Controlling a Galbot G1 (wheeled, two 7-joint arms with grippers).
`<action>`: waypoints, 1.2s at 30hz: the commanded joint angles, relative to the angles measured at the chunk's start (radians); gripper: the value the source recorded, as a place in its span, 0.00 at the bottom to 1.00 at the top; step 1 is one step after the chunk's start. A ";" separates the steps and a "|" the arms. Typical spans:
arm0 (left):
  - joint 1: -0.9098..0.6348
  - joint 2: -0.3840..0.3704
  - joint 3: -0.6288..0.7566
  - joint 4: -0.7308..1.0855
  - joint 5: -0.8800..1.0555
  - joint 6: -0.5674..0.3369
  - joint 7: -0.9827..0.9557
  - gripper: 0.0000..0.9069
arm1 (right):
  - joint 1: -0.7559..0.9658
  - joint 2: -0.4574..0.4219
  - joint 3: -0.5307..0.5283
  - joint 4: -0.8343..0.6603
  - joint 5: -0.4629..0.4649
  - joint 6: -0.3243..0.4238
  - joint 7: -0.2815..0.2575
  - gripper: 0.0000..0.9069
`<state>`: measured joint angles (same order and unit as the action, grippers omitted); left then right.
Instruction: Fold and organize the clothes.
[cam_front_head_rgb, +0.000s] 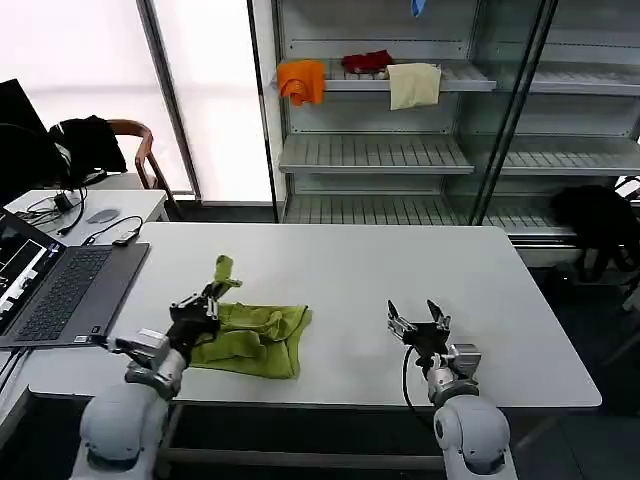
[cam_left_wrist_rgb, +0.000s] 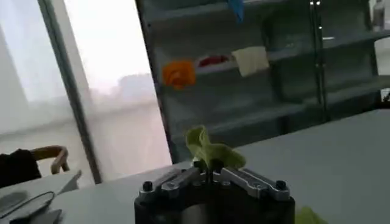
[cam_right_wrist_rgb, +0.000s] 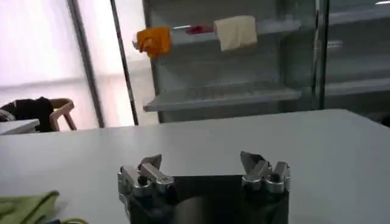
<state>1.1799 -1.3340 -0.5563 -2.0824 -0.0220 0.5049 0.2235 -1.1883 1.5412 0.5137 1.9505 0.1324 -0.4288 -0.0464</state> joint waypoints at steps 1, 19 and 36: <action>0.004 -0.052 0.155 -0.012 0.094 0.029 -0.015 0.01 | 0.000 0.002 0.001 -0.013 -0.001 0.006 0.000 1.00; 0.025 -0.122 0.246 0.093 0.155 0.039 -0.088 0.43 | -0.003 0.009 -0.003 -0.023 -0.002 0.014 0.002 1.00; 0.028 -0.191 0.324 0.185 0.168 0.033 -0.144 1.00 | -0.013 0.008 0.001 -0.013 -0.004 0.015 0.004 1.00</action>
<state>1.2066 -1.5007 -0.2641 -1.9351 0.1365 0.5373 0.0965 -1.2006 1.5491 0.5139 1.9356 0.1291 -0.4136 -0.0433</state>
